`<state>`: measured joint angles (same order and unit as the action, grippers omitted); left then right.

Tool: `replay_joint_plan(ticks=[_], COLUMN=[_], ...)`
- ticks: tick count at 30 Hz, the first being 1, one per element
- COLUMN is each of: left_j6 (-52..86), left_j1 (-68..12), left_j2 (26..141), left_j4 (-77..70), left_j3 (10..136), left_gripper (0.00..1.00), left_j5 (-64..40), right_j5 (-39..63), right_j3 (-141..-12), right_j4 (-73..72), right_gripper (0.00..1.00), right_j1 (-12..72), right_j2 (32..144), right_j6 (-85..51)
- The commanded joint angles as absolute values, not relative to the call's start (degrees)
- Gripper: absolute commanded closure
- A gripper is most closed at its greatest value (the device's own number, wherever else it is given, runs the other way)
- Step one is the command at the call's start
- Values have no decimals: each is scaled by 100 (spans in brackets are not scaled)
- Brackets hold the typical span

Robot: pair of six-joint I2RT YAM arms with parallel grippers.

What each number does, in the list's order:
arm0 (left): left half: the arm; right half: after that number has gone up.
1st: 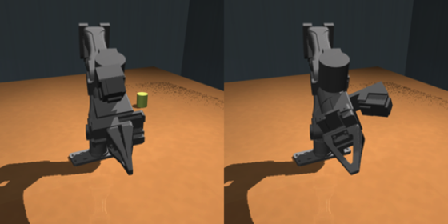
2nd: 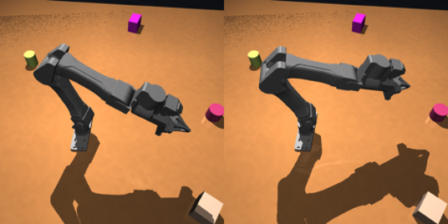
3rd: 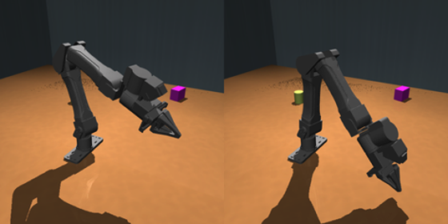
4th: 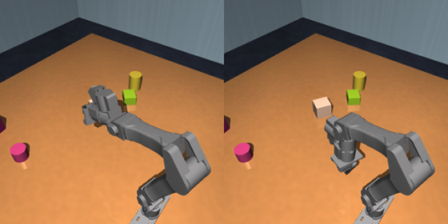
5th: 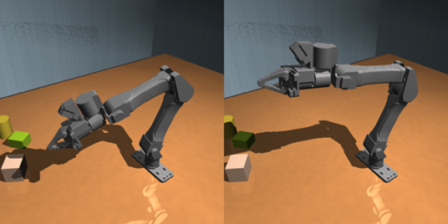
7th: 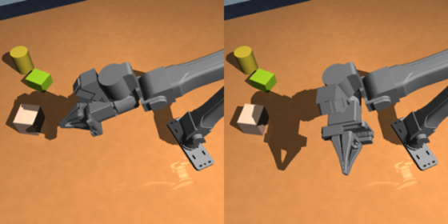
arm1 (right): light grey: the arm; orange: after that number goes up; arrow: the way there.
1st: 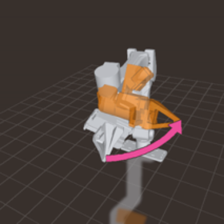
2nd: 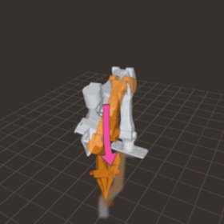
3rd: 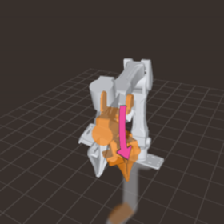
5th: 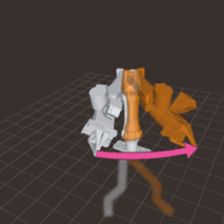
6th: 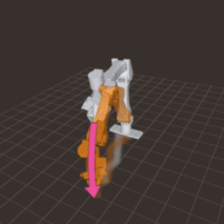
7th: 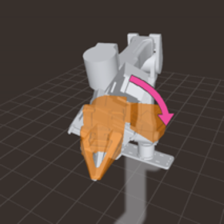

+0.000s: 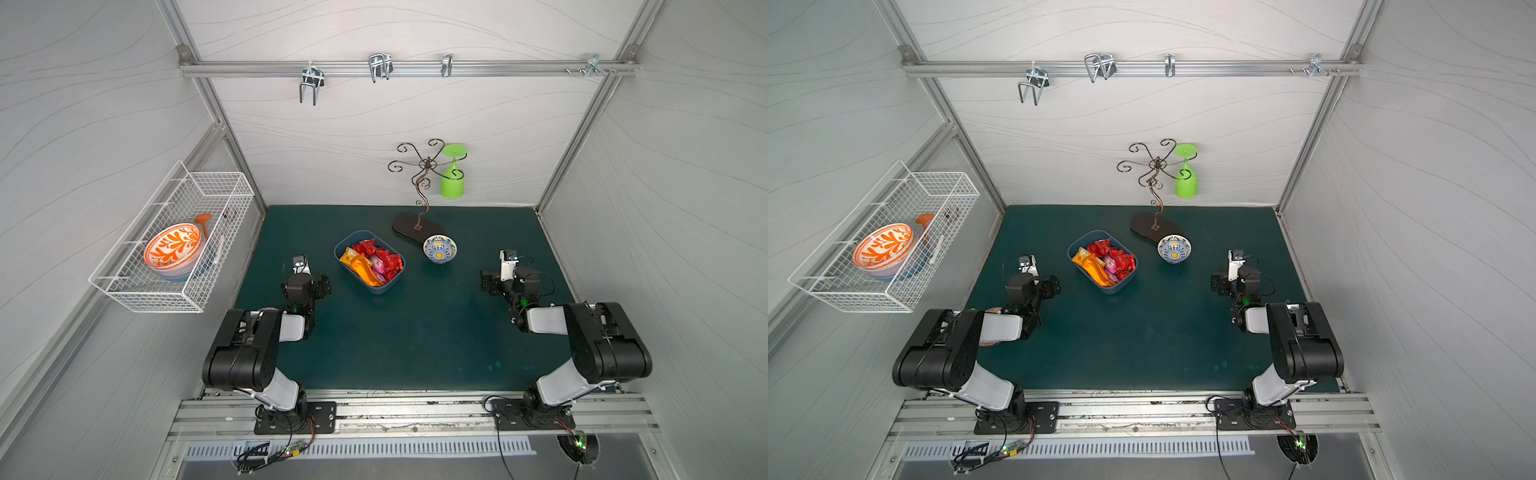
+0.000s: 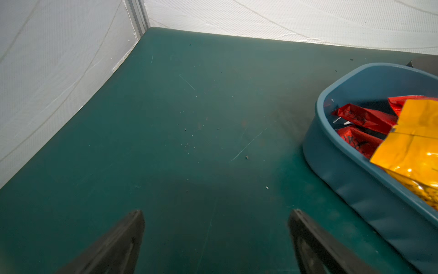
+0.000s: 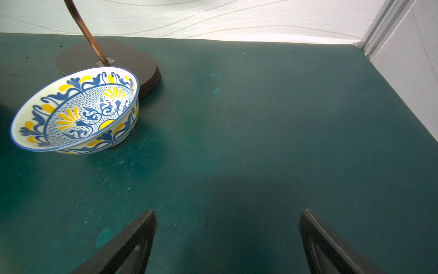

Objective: Put the tea bags into the storage box
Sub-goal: Reset both arms

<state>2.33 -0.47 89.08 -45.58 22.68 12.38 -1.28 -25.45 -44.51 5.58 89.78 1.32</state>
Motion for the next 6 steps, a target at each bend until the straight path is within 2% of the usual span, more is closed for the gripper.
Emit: replay_joint_plan(ticks=[1, 4, 5, 6], left_j6=[248, 247, 262, 270], left_j1=[-18, -18, -18, -2], left_j2=[8911, 8908, 8911, 8910], left_j4=[-4860, -4860, -4860, -4859], left_j3=[2390, 2391, 2391, 2395], left_gripper=[1, 1, 20, 97], left_j5=[1187, 1189, 1187, 1137], right_j5=[45, 52, 60, 61], right_j3=[-2646, -2642, -2633, -2617], right_j4=[-4385, -4341, -4332, -4368], right_gripper=[1, 1, 1, 1], right_j1=[485, 483, 481, 483], right_j2=[9049, 9018, 9012, 9007], right_j6=[62, 66, 57, 64])
